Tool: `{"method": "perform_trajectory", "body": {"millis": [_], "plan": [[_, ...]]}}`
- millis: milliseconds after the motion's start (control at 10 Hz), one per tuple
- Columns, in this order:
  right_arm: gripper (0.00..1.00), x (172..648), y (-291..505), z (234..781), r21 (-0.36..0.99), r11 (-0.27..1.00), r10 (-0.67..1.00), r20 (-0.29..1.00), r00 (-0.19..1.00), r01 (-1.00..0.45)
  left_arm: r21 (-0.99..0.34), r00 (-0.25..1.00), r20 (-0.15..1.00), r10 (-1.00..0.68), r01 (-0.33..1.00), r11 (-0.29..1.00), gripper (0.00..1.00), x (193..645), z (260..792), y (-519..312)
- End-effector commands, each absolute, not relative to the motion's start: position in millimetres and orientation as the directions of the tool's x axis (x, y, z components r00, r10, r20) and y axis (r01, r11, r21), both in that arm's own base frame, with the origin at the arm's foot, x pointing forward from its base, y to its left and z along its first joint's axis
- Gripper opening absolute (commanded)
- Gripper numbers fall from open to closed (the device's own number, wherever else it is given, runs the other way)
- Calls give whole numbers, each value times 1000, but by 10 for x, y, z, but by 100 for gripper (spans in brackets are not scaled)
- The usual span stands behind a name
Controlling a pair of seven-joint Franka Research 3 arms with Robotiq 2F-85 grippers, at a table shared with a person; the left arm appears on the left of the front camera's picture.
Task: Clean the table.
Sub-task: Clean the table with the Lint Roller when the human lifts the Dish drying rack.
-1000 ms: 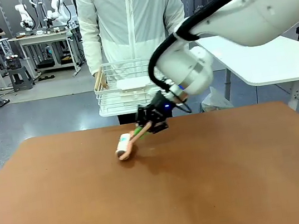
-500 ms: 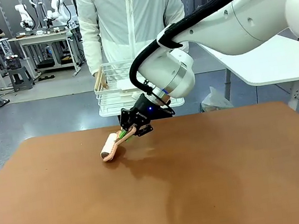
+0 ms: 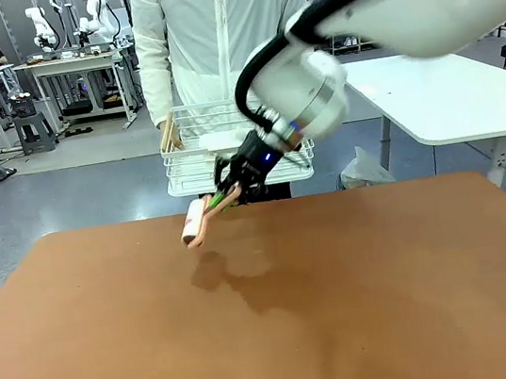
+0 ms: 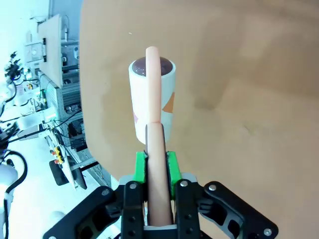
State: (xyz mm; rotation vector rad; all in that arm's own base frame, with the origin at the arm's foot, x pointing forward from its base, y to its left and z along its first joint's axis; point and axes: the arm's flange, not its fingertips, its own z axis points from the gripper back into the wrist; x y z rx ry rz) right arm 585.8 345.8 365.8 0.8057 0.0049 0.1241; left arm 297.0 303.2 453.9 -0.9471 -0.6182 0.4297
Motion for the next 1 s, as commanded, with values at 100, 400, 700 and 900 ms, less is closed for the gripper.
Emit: {"method": "perform_trajectory", "body": {"millis": [100,400,700,900], "plan": [[21,5192,1861,4508,649,752,206,-67,976,-114,-855,746,314,587,-46,516,100,2950,4550,3054],[21,4689,732,4901,355,934,97,-137,986,-42,-855,746,314,587,-46,516,100,2950,4550,3054],[21,4496,314,4868,216,973,-34,-223,974,83,-855,746,314,587,-46,516,100,2950,4550,3054],[21,4495,99,4909,258,965,3,-192,981,48,-855,746,314,587,-46,516,100,2950,4550,3054]]}}
